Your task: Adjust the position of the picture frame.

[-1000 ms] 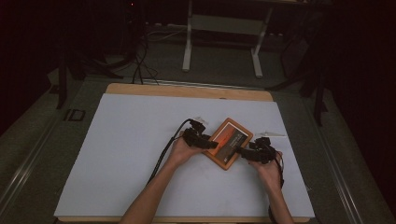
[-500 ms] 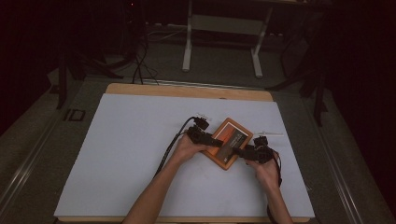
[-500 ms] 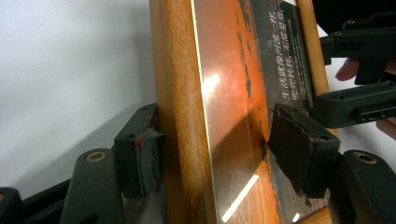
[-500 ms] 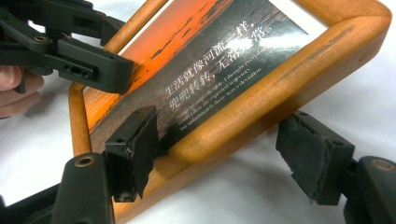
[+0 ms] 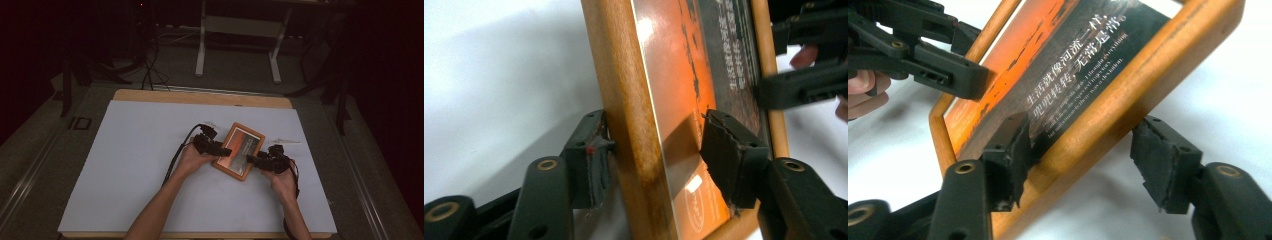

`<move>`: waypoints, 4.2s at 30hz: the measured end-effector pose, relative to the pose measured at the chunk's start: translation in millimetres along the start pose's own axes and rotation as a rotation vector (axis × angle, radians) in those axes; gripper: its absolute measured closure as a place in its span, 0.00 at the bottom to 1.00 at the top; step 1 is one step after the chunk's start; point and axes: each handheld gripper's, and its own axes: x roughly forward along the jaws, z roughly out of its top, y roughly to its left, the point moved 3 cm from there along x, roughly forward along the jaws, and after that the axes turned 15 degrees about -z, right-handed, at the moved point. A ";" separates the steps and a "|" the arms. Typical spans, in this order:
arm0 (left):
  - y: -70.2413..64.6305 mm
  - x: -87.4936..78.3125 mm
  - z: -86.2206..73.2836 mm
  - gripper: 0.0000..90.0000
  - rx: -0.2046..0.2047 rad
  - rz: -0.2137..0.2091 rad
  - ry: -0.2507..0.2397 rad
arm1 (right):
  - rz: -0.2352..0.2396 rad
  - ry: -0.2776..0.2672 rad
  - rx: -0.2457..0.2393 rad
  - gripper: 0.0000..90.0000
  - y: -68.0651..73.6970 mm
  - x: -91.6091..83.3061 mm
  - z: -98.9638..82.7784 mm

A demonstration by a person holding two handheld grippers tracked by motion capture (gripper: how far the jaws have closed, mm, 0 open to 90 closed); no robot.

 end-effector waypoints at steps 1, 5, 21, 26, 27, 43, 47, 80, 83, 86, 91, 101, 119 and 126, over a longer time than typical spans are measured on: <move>0.0 0.0 0.0 0.52 0.000 0.000 0.000 | 0.002 -0.008 -0.002 0.49 1.0 -0.4 0.7; -12.1 -13.9 -7.9 0.56 0.056 0.044 -0.019 | 0.034 -0.038 -0.004 0.53 6.3 -3.3 4.0; -41.5 -41.0 -31.2 0.72 0.196 0.126 -0.080 | 0.168 -0.137 -0.113 0.61 25.9 -19.6 13.0; -37.4 -42.1 -33.0 0.69 0.210 0.082 -0.093 | 0.226 -0.161 -0.162 0.68 24.3 -26.9 11.2; -36.3 -41.9 -33.1 0.69 0.214 0.072 -0.095 | 0.234 -0.164 -0.166 0.69 23.8 -27.7 10.6; -24.7 -28.8 -23.0 0.53 0.218 -0.066 -0.121 | 0.247 -0.169 -0.204 0.69 23.6 -30.3 10.3; -26.0 -31.4 -23.0 0.61 0.212 -0.061 -0.119 | 0.165 -0.149 -0.197 0.64 20.6 -26.7 8.7; -53.4 -51.4 -31.4 0.75 0.083 -0.024 -0.216 | 0.285 -0.209 0.043 0.98 26.5 -43.5 22.4; -59.7 -49.1 -26.6 0.76 0.130 -0.017 -0.206 | 0.171 -0.182 -0.148 0.92 56.6 -40.9 26.9; -58.1 -50.4 -27.1 0.76 0.148 0.012 -0.164 | 0.185 -0.171 -0.158 0.88 60.5 -36.0 24.7; -56.0 -53.0 -33.9 0.76 0.158 0.013 -0.154 | 0.156 -0.162 -0.222 0.77 56.8 -40.0 17.9; -57.8 -52.0 -32.5 0.76 0.164 0.023 -0.155 | 0.133 -0.173 -0.224 0.68 35.9 -51.2 10.5; -56.1 -52.8 -33.8 0.76 0.184 0.015 -0.154 | 0.276 -0.138 -0.148 0.53 25.4 -11.6 6.6; -55.8 -57.2 -36.9 0.76 0.159 -0.014 -0.171 | 0.271 -0.145 -0.134 0.55 28.9 -16.5 6.8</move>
